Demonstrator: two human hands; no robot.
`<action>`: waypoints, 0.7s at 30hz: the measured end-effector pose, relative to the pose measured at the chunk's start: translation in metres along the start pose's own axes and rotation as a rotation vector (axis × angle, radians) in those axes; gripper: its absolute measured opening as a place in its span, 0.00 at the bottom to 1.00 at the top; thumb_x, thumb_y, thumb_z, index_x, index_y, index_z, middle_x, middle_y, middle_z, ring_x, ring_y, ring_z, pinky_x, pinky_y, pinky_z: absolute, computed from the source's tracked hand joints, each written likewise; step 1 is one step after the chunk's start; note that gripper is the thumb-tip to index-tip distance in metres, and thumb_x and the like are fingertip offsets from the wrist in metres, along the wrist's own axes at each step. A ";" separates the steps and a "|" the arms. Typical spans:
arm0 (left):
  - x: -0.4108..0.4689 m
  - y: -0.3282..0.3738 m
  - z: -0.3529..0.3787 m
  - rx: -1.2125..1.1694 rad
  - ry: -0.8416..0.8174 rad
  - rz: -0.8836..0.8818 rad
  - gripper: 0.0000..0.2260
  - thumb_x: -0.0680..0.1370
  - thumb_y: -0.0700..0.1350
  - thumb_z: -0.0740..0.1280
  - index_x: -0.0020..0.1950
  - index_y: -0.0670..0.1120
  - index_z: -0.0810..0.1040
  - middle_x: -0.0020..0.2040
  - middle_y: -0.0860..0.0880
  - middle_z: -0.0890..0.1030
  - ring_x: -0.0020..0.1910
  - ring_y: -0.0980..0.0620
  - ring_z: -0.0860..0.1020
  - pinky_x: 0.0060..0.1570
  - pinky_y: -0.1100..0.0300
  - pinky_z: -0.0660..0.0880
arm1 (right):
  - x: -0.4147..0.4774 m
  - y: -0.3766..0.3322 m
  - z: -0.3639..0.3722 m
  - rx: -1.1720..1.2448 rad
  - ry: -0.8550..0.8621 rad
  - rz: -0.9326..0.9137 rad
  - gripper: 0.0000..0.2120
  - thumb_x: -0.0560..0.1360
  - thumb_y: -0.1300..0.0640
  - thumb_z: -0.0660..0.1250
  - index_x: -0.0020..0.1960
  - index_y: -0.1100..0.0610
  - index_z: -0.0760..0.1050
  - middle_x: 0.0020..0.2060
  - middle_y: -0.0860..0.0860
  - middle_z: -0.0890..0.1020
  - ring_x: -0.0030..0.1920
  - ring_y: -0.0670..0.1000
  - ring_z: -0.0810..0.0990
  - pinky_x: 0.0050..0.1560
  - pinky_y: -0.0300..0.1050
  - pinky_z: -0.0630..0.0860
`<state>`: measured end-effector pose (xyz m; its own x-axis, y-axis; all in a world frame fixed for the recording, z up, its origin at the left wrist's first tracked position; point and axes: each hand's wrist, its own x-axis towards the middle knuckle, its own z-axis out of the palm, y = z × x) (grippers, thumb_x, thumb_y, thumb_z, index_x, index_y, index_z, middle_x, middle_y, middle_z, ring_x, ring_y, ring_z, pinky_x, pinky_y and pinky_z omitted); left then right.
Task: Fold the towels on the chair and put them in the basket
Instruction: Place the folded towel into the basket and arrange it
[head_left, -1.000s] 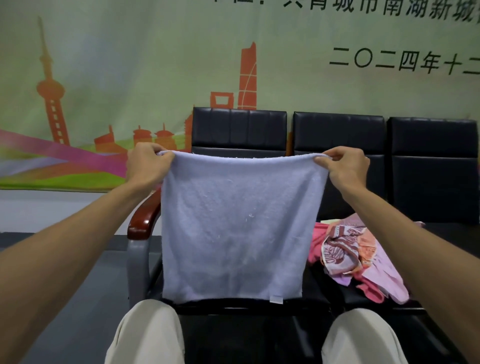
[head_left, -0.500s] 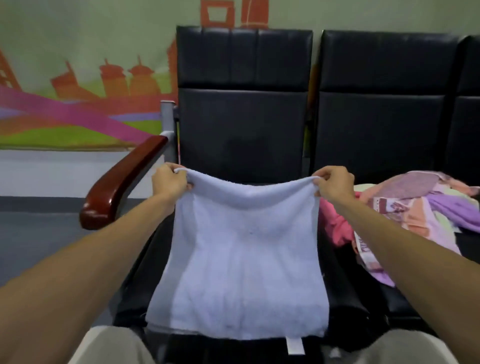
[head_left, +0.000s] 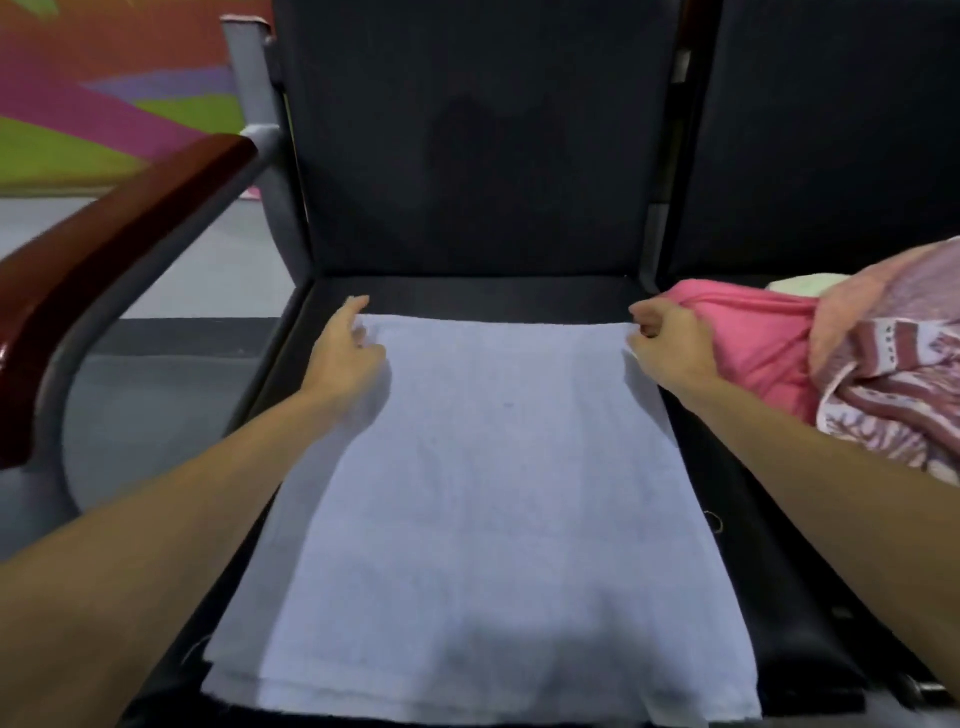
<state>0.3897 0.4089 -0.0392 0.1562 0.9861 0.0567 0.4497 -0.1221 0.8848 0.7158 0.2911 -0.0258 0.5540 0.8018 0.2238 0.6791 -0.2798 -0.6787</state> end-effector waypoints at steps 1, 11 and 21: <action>-0.008 0.001 -0.003 0.016 -0.042 0.061 0.23 0.77 0.34 0.62 0.71 0.50 0.70 0.74 0.50 0.66 0.70 0.51 0.68 0.68 0.52 0.68 | -0.007 0.000 -0.002 -0.025 -0.031 -0.045 0.17 0.75 0.66 0.66 0.63 0.60 0.77 0.59 0.56 0.81 0.59 0.55 0.79 0.65 0.45 0.72; -0.148 0.019 -0.057 0.453 -0.366 0.343 0.07 0.74 0.44 0.70 0.41 0.52 0.75 0.42 0.51 0.75 0.37 0.55 0.74 0.40 0.62 0.71 | -0.130 -0.032 -0.058 -0.304 -0.481 -0.488 0.03 0.75 0.55 0.70 0.47 0.53 0.79 0.43 0.47 0.80 0.41 0.43 0.78 0.46 0.43 0.74; -0.218 0.004 -0.091 0.754 -0.752 0.432 0.26 0.56 0.63 0.78 0.45 0.57 0.69 0.47 0.56 0.69 0.46 0.58 0.68 0.47 0.63 0.69 | -0.222 -0.047 -0.087 -0.469 -0.935 -0.414 0.14 0.70 0.40 0.72 0.39 0.49 0.76 0.33 0.43 0.80 0.36 0.42 0.77 0.44 0.42 0.76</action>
<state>0.2778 0.2038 -0.0058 0.7970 0.5596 -0.2272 0.6033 -0.7201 0.3428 0.6026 0.0802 0.0170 -0.2012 0.9046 -0.3757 0.9501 0.0868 -0.2998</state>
